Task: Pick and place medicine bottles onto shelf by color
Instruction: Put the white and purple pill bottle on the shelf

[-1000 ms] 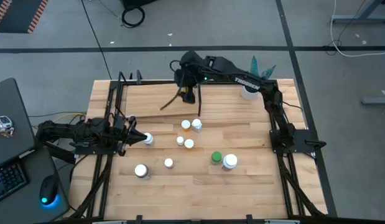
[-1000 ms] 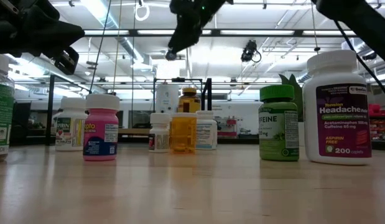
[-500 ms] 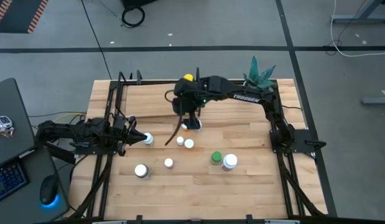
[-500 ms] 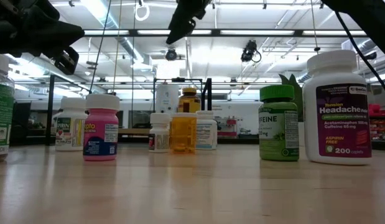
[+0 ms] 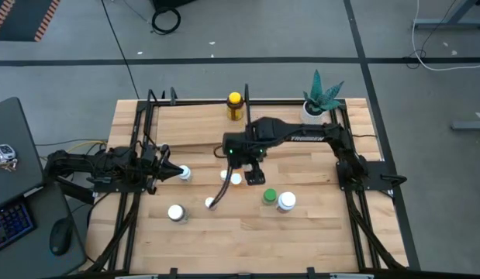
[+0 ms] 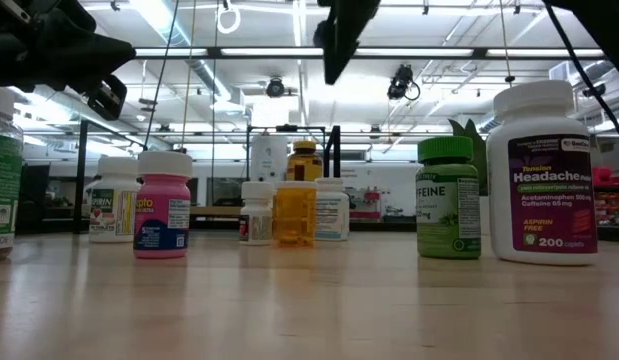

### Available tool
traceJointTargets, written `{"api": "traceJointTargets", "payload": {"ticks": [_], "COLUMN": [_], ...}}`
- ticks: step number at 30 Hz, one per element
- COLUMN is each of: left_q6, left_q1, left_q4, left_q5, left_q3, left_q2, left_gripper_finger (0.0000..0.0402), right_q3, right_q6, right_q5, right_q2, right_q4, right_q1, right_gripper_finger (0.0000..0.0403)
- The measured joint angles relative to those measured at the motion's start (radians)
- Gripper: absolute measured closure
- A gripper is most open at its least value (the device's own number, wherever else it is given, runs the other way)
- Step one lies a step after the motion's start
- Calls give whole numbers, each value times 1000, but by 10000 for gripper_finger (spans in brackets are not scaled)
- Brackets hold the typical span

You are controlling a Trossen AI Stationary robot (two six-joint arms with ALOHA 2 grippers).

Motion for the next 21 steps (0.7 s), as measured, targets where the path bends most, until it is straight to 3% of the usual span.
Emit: {"api": "traceJointTargets", "payload": {"ticks": [9,16,21], "left_q6": [0,0,0], "left_q1": [0,0,0], "left_q4": [0,0,0], "left_q5": [0,0,0], "left_q3": [0,0,0], "left_q2": [0,0,0], "left_gripper_finger": [363,371,373], "right_q3": [-27,-113,-237], "right_q6": [166,296,409], "right_q5": [36,99,141], "right_q2": [-14,-25,-102], "right_q4": [-44,-42,-44], "right_q1": [121,204,247], "right_gripper_finger": [95,95,91]}}
